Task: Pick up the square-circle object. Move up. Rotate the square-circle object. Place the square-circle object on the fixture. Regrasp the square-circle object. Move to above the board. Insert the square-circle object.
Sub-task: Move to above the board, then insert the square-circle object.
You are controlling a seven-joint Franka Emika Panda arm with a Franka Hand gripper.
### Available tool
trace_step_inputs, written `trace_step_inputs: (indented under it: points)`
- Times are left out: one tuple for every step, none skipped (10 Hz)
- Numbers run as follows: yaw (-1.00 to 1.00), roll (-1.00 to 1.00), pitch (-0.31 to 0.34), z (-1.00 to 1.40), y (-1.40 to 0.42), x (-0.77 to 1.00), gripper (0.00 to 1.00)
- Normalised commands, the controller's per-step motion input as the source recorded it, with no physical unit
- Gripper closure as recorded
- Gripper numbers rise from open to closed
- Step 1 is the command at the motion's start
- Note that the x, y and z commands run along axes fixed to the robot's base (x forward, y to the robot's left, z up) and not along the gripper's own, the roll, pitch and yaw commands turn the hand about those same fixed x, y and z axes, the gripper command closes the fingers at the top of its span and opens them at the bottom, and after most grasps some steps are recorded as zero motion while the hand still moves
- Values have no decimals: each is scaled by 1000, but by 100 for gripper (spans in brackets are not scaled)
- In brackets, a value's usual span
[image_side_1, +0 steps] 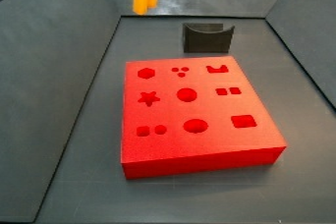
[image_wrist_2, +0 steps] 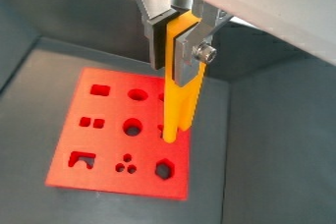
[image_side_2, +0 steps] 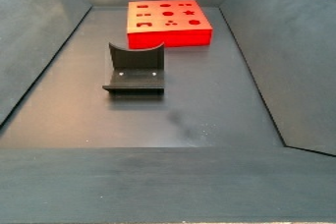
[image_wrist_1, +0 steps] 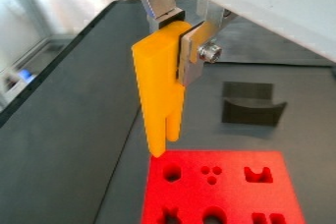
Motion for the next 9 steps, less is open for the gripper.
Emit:
trace_step_inputs:
  points:
    - [1000, -175, -151, 0, -5, -25, 100]
    - [1000, -160, -184, 5, 5, -45, 100]
    - [1000, -155, -203, -1, 9, -48, 100]
    - [1000, -139, -249, -6, 12, -55, 100]
    - [1000, -130, -281, 5, 13, -56, 100]
    - [701, -77, -247, -5, 12, -54, 100]
    - [466, -37, -191, -2, 7, -46, 100]
    - [243, -18, -114, -1, 4, -34, 100]
    - [-754, -1, 0, 0, -237, 197, 100]
